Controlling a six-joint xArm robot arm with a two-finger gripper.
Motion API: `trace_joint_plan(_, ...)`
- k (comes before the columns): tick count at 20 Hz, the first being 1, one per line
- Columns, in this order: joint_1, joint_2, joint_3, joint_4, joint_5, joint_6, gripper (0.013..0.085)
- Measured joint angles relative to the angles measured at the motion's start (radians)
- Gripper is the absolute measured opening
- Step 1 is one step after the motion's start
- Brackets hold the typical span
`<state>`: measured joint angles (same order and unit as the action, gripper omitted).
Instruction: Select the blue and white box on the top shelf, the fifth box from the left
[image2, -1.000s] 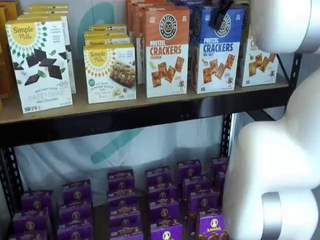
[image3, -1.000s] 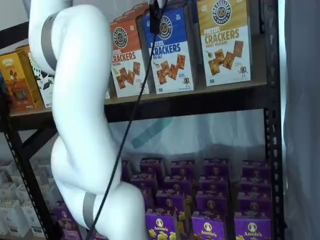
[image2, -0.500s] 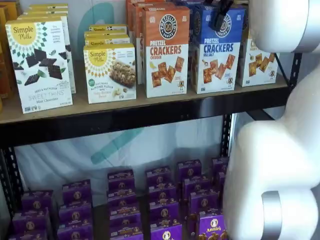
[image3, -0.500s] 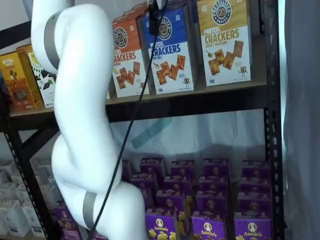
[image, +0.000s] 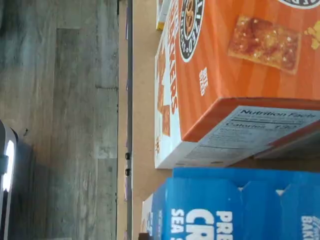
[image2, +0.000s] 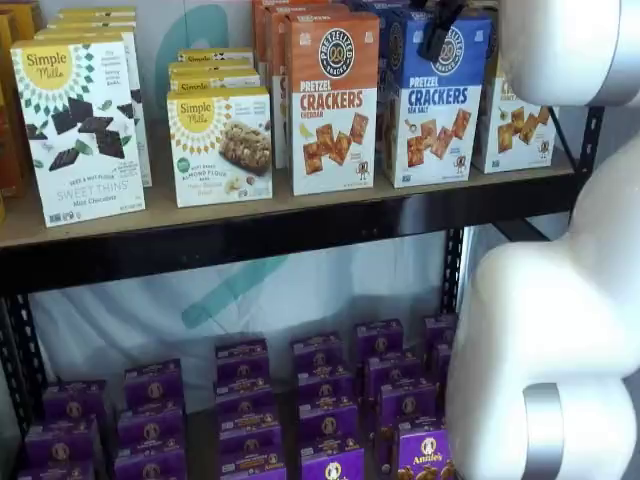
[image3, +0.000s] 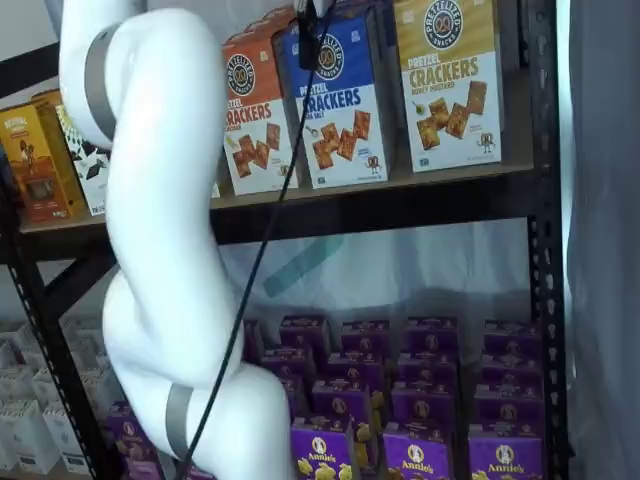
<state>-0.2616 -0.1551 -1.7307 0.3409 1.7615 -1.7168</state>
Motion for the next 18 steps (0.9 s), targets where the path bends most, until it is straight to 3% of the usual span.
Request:
trace_joint_plan(9, 0.014, -0.026, 0.027, -0.031, -0.044, 0.000, 0.0730)
trace_joint_plan(18, 0.012, -0.019, 0.000, -0.044, -0.012, -0.001, 0.0730)
